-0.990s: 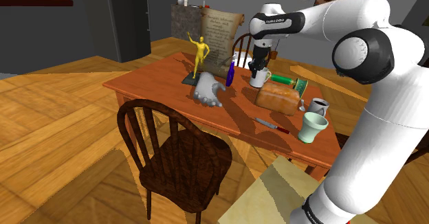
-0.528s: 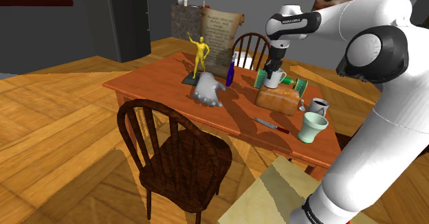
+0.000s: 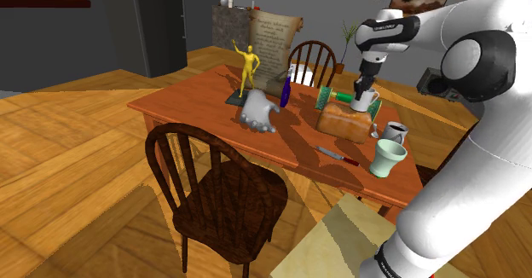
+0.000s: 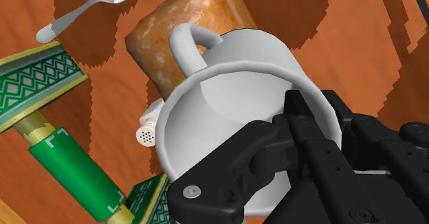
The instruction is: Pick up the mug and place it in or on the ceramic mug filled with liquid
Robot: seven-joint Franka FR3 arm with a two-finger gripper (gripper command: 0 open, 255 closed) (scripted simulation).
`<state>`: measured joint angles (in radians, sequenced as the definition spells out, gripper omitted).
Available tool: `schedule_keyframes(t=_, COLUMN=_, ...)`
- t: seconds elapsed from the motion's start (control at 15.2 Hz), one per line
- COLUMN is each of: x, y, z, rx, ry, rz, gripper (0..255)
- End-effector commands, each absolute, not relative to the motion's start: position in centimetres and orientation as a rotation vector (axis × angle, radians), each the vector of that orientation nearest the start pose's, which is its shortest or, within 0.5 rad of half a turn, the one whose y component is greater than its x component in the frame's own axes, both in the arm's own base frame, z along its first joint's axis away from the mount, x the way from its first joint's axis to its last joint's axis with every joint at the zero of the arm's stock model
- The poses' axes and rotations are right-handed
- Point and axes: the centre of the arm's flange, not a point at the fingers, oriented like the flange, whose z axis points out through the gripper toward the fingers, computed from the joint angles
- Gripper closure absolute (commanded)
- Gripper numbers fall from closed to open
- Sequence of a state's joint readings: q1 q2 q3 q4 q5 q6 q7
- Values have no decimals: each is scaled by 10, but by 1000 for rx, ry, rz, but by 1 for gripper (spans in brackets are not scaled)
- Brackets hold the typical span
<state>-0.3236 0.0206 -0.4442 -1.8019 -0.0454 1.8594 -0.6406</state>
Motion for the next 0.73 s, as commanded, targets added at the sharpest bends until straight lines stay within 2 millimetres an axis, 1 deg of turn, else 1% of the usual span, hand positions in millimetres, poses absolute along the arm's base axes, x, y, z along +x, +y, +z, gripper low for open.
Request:
schedule_keyframes(t=0.0, x=394, y=-417, z=531, rx=-3202, ry=181, rz=7, gripper=255)
schedule_keyframes(t=0.66, x=301, y=-511, z=538, rx=-3202, ry=181, rz=7, gripper=255)
